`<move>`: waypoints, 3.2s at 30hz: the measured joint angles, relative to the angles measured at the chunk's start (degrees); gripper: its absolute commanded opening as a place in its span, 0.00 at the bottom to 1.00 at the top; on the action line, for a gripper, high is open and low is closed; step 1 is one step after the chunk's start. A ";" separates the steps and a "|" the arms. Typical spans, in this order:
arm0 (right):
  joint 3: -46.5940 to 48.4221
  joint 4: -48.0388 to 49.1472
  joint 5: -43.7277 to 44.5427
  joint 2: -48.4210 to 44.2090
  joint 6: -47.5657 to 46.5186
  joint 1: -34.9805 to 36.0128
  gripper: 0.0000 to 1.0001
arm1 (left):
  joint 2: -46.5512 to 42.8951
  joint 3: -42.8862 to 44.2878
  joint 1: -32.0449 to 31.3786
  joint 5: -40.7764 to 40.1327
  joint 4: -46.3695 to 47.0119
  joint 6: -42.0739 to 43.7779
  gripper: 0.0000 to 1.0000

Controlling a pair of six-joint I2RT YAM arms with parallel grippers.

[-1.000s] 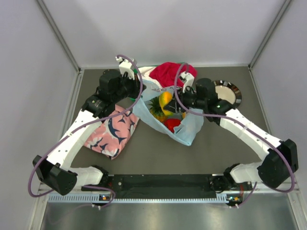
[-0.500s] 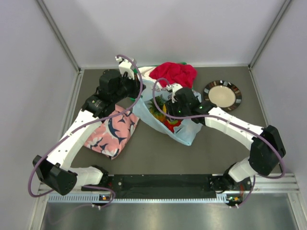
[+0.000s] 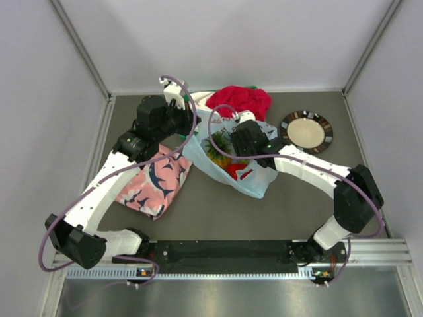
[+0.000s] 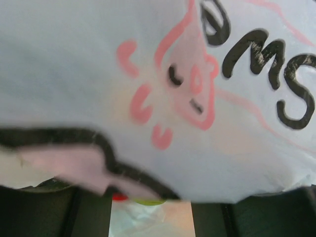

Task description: Place the fruits into the plastic bag

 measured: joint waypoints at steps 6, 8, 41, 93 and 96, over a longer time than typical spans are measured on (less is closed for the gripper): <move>2.27 1.14 3.43 4.11 1.57 0.00 0.38 | 0.00 0.00 0.00 0.17 0.00 0.00 0.00; 2.36 1.60 4.35 4.46 1.90 0.00 0.45 | 0.00 0.00 0.00 0.17 0.02 0.00 0.00; 0.52 5.27 -1.42 -4.20 3.93 2.69 0.78 | 0.00 0.00 0.00 0.17 0.02 0.00 0.00; 9.94 -49.70 19.93 -0.63 9.94 22.84 0.37 | 0.00 0.00 -0.02 2.40 0.09 -1.16 0.00; 9.94 -50.93 20.20 -0.66 10.84 22.84 0.25 | 0.00 0.00 -0.02 2.19 0.09 -1.14 0.00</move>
